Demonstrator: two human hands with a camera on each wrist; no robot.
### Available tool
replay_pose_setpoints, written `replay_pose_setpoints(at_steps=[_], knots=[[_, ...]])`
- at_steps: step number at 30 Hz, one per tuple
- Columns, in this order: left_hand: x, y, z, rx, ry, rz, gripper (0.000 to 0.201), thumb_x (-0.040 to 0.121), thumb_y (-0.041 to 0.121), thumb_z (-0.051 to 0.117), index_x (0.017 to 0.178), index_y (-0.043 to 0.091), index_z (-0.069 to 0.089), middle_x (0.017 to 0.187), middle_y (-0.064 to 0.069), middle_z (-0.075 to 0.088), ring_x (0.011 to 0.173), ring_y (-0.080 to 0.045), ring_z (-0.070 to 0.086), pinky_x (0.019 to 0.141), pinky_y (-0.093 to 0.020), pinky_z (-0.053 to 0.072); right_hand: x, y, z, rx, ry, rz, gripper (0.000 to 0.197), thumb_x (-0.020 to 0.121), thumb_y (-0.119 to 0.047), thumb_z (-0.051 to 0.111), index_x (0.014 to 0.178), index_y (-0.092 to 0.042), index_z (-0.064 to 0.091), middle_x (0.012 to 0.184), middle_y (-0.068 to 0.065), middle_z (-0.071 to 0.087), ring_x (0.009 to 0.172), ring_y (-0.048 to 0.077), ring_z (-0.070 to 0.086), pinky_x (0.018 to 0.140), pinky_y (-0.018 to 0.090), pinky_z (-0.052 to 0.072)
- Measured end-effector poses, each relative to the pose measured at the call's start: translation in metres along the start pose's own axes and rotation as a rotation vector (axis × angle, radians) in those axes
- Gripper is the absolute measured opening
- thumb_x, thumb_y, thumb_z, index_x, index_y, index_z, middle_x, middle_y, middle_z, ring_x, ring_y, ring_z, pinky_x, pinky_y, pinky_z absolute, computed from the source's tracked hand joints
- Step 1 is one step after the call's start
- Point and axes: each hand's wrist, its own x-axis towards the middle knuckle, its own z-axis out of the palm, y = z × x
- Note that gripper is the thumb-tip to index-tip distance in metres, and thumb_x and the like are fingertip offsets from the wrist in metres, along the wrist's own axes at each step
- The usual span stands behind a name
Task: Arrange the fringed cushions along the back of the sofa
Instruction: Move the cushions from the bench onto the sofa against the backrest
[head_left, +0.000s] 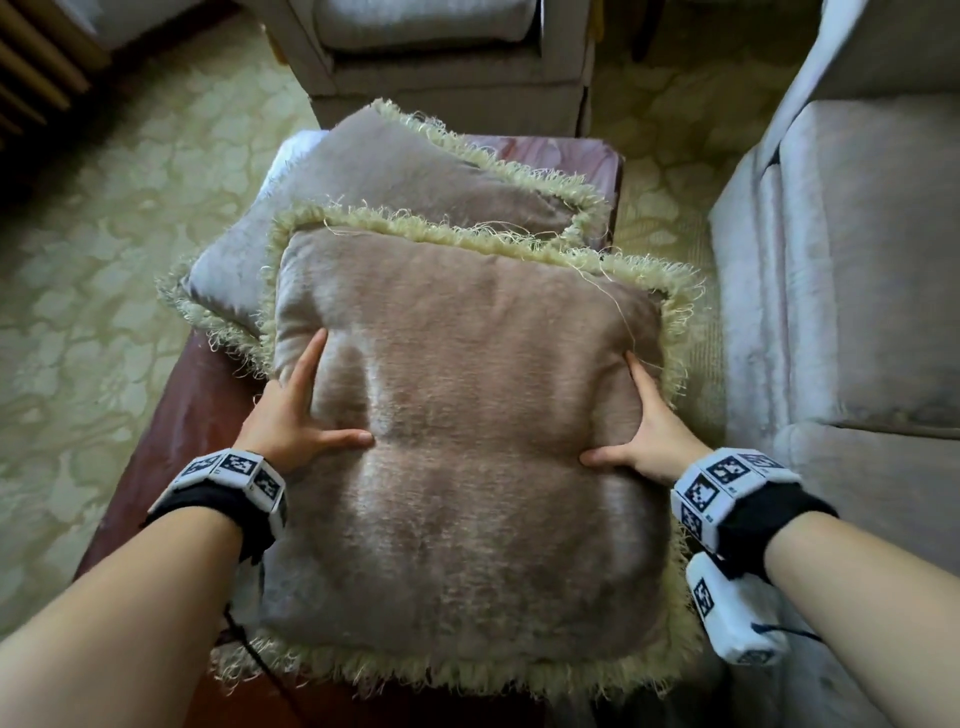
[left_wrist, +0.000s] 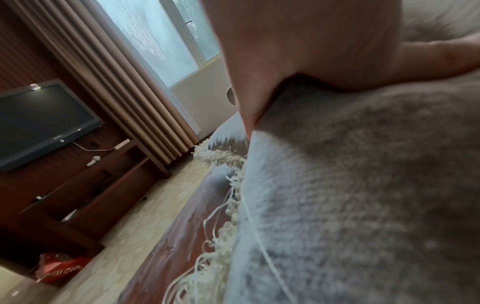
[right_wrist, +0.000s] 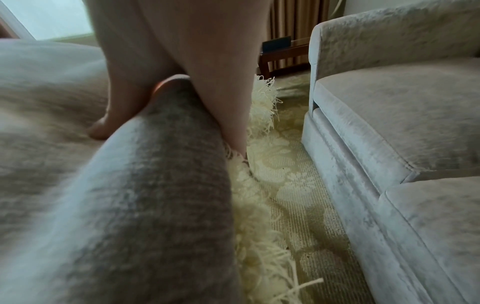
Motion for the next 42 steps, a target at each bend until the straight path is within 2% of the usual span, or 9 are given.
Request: replay_pose_setpoints(at_steps=[5,9,12,15,24,30,36,40,42], knots=[[-0.01,0.067,-0.009,-0.016,0.013,0.048,0.131,0.036,0.071,0.073,0.143,0.049,0.0,0.147,-0.011,0.038,0.132,-0.029,0.04,0.105,-0.039,0.036,-0.032,-0.006,-0.06,-0.009,0.076,-0.032,0.131,0.057,-0.011,0.089,0.15,-0.032,-0.001,0.156,0.001,0.02,0.141,0.022,0.027,0.114,0.037,0.024],[-0.002,0.149,-0.009,-0.018,-0.003,0.138,0.131,0.032,0.079,0.07,0.138,0.057,-0.004,0.145,-0.011,0.04,0.128,-0.031,0.044,0.103,-0.046,0.04,-0.064,-0.002,-0.134,0.032,0.169,-0.033,0.131,0.058,-0.011,0.088,0.149,-0.034,-0.002,0.155,0.001,0.023,0.138,0.023,0.031,0.112,0.037,0.026],[0.01,0.228,-0.001,0.005,0.002,0.235,0.13,0.04,0.068,0.074,0.143,0.048,-0.003,0.15,-0.008,0.034,0.132,-0.032,0.038,0.105,-0.046,0.037,-0.088,0.011,-0.195,0.062,0.276,-0.046,0.133,0.055,-0.013,0.09,0.148,-0.039,-0.002,0.153,0.003,0.029,0.135,0.024,0.036,0.113,0.04,0.028],[0.021,0.315,0.023,-0.003,0.013,0.299,0.128,0.045,0.057,0.082,0.141,0.052,-0.003,0.141,-0.023,0.037,0.128,-0.037,0.038,0.102,-0.046,0.036,-0.117,0.034,-0.259,0.113,0.422,-0.046,0.129,0.058,-0.007,0.088,0.149,-0.036,0.0,0.152,0.002,0.031,0.135,0.021,0.036,0.109,0.031,0.027],[0.039,0.559,0.129,-0.032,-0.051,0.733,0.132,0.039,0.064,0.075,0.144,0.045,-0.001,0.143,-0.017,0.036,0.118,-0.035,0.043,0.1,-0.04,0.037,-0.21,0.123,-0.41,0.137,0.945,0.092,0.129,0.057,-0.01,0.088,0.15,-0.037,0.001,0.153,0.004,0.03,0.136,0.03,0.036,0.11,0.043,0.031],[0.031,0.69,0.203,-0.042,-0.143,1.016,0.131,0.047,0.044,0.086,0.147,0.034,0.003,0.151,-0.011,0.028,0.129,-0.036,0.036,0.105,-0.045,0.034,-0.268,0.182,-0.453,0.183,1.261,0.178,0.128,0.059,-0.014,0.088,0.146,-0.047,-0.001,0.156,0.005,0.024,0.137,0.027,0.034,0.112,0.042,0.029],[0.005,0.798,0.261,-0.029,-0.257,1.275,0.131,0.047,0.037,0.089,0.148,0.031,0.005,0.151,-0.012,0.029,0.13,-0.035,0.033,0.105,-0.047,0.034,-0.309,0.229,-0.463,0.278,1.567,0.246,0.129,0.055,-0.013,0.089,0.147,-0.044,0.004,0.157,0.002,0.021,0.143,0.017,0.022,0.116,0.035,0.022],[-0.003,0.846,0.296,0.044,-0.308,1.358,0.133,0.048,0.039,0.088,0.148,0.033,0.001,0.143,-0.022,0.032,0.116,-0.036,0.039,0.102,-0.046,0.033,-0.313,0.254,-0.457,0.345,1.663,0.348,0.13,0.054,-0.016,0.09,0.148,-0.041,0.004,0.156,0.004,0.022,0.143,0.018,0.023,0.116,0.036,0.023],[-0.003,0.858,0.318,0.12,-0.341,1.36,0.133,0.05,0.045,0.085,0.148,0.035,-0.004,0.137,-0.025,0.03,0.115,-0.035,0.036,0.105,-0.047,0.029,-0.311,0.268,-0.455,0.365,1.601,0.48,0.129,0.057,-0.021,0.089,0.148,-0.041,-0.001,0.155,0.012,0.02,0.142,0.025,0.023,0.114,0.04,0.023]])
